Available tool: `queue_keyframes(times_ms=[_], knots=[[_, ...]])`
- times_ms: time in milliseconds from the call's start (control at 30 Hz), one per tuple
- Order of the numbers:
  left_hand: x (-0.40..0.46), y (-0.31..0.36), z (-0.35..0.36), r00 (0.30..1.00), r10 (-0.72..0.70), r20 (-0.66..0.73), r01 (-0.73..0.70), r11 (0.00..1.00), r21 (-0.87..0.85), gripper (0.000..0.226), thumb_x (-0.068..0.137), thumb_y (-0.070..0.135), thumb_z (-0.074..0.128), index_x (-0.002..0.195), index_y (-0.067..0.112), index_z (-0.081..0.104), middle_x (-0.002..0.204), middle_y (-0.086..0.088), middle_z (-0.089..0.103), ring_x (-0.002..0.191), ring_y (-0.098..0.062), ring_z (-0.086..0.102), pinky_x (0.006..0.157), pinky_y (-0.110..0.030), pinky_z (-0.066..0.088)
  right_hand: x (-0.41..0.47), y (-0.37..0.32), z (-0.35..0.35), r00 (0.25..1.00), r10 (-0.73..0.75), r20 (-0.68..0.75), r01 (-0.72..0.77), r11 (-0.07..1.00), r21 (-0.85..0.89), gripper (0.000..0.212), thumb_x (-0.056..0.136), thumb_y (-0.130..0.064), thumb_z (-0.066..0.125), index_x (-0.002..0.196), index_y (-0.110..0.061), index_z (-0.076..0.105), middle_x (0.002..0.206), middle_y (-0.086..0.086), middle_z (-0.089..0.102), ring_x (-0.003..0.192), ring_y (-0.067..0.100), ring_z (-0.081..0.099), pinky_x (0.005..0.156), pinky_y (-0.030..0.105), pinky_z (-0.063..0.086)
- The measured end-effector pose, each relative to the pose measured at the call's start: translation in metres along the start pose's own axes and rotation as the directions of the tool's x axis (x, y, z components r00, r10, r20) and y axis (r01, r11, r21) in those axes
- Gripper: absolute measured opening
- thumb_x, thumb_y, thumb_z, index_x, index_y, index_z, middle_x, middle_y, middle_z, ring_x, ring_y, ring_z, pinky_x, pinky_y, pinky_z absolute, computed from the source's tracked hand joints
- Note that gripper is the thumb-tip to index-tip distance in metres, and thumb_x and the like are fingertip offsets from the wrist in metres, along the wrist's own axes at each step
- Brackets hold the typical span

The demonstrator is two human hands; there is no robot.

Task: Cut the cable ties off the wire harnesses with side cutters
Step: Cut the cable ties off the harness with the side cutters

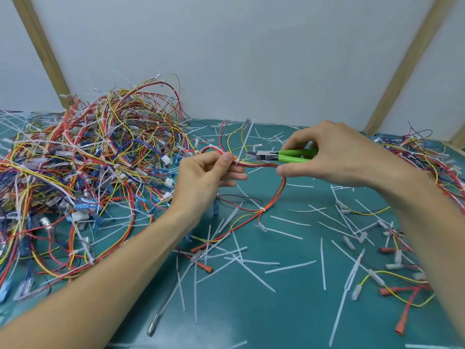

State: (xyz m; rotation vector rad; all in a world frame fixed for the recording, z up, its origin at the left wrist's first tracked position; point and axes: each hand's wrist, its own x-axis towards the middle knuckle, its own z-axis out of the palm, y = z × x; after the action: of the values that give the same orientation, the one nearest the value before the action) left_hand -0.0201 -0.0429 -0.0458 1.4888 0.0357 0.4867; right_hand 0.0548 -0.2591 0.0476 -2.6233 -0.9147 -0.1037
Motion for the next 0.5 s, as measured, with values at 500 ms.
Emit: queue_keyframes(times_ms=[500], knots=[[-0.0013,0.0016,0.0008,1.0,0.01,0.011,-0.01,1.0,0.001,0.025,0.102,0.017,0.056,0.087,0.008,0.074,0.082,-0.01,0.078,0.079,-0.026,0.077,0.072,-0.03,0.062,-0.0006,-0.0104,0.0093,0.997,-0.07,-0.009,0.07,0.997,-0.025,0.034,0.073,-0.062,0.075,0.099,-0.04,0.074,0.087,-0.022,0.068,0.092,0.017,0.062,0.085,0.042,0.053]])
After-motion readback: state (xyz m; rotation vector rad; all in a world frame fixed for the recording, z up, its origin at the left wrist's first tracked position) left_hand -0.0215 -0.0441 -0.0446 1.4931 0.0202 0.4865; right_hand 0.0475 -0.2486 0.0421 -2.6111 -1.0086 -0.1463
